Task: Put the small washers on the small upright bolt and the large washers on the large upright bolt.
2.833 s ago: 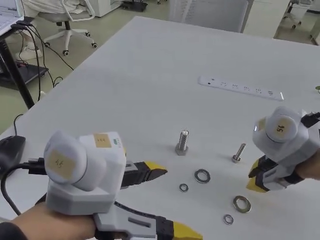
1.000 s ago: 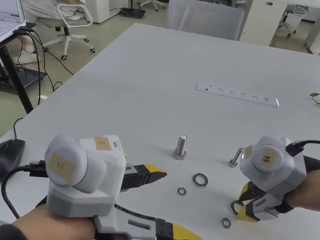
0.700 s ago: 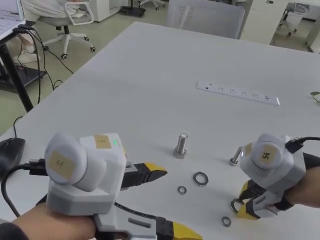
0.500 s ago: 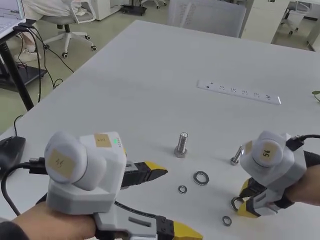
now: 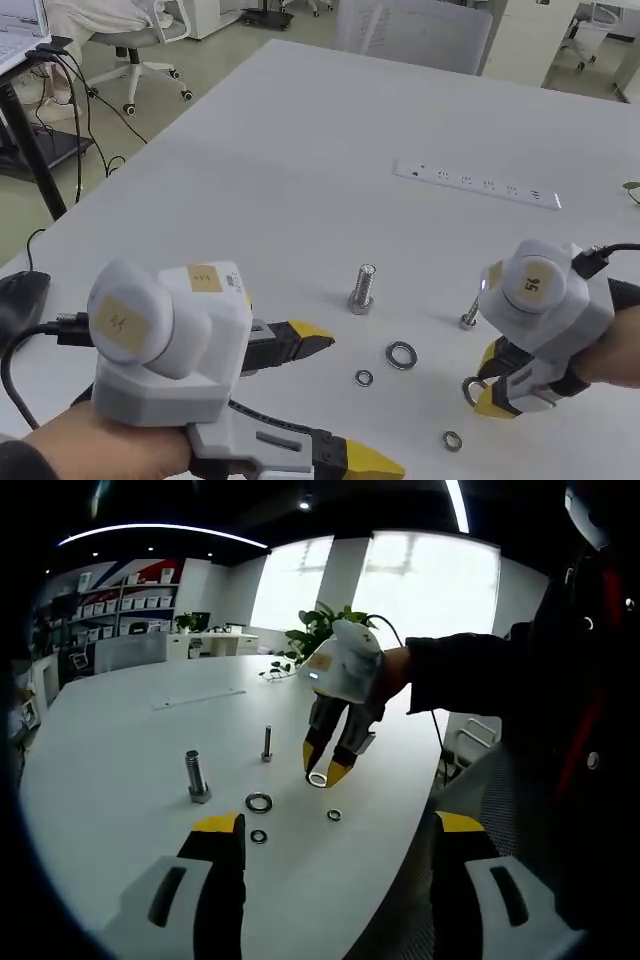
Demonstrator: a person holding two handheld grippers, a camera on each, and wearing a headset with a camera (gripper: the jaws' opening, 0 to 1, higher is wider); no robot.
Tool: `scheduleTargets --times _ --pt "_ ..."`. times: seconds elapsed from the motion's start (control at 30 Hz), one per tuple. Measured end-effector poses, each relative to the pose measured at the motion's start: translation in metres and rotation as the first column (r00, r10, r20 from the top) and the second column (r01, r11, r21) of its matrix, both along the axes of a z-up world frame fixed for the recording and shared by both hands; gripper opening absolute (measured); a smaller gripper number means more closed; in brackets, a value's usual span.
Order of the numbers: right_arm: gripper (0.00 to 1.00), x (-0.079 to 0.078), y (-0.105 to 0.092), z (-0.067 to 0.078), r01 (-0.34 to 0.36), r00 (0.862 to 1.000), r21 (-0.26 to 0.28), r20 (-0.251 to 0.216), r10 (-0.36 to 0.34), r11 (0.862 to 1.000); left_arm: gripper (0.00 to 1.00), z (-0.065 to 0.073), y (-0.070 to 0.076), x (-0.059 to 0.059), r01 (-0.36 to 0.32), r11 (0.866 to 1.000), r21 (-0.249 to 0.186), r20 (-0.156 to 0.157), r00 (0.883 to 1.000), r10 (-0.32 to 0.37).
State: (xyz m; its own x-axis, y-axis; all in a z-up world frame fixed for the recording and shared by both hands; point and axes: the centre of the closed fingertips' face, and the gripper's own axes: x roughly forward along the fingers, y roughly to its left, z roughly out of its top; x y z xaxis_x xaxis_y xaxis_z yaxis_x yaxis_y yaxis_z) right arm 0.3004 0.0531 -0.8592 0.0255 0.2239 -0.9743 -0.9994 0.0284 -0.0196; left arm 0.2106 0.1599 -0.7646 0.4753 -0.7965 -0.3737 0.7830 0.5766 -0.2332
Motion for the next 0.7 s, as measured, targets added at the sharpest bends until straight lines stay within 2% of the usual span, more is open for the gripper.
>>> scheduleTargets --times 0.43,0.7 --pt "0.23 0.013 0.016 0.035 -0.046 0.998 -0.013 0.030 0.046 0.999 0.75 0.004 0.001 0.001 -0.004 1.000 -0.005 0.015 1.000 0.004" --pt "0.23 0.025 0.034 0.064 -0.088 0.994 -0.005 0.065 0.088 0.996 0.75 0.007 0.002 0.000 -0.006 1.000 -0.008 0.022 1.000 0.006"
